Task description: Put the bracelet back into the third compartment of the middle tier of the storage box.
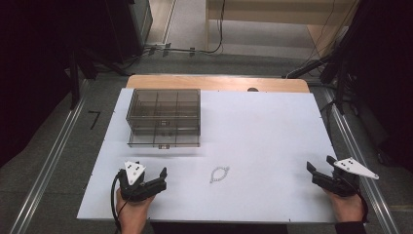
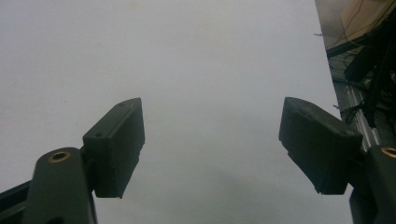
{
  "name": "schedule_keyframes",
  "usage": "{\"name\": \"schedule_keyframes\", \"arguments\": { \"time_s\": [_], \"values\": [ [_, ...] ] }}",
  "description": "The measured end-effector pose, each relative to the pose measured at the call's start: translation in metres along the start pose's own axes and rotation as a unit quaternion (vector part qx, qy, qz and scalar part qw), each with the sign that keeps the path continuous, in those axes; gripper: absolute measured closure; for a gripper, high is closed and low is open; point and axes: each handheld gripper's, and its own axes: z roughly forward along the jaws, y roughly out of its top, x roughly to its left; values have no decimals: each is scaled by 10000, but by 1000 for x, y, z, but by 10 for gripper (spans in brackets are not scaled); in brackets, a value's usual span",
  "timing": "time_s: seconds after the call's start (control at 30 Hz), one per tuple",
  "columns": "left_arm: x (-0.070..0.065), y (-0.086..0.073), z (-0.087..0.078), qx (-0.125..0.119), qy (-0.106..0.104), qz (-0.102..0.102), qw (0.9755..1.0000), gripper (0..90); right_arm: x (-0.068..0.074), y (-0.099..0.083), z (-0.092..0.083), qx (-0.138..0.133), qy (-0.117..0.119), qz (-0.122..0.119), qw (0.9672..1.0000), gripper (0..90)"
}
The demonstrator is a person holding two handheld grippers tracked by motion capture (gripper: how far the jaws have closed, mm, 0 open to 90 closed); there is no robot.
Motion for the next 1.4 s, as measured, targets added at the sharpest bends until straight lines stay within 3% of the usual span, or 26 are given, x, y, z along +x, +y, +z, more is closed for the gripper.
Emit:
{"name": "schedule_keyframes", "arguments": {
  "time_s": [1.4],
  "values": [
    [-27, -1, 9, 143, -286, 259, 9992, 100, 0, 0, 1, 64, -15, 12, 10000, 206]
  ]
}}
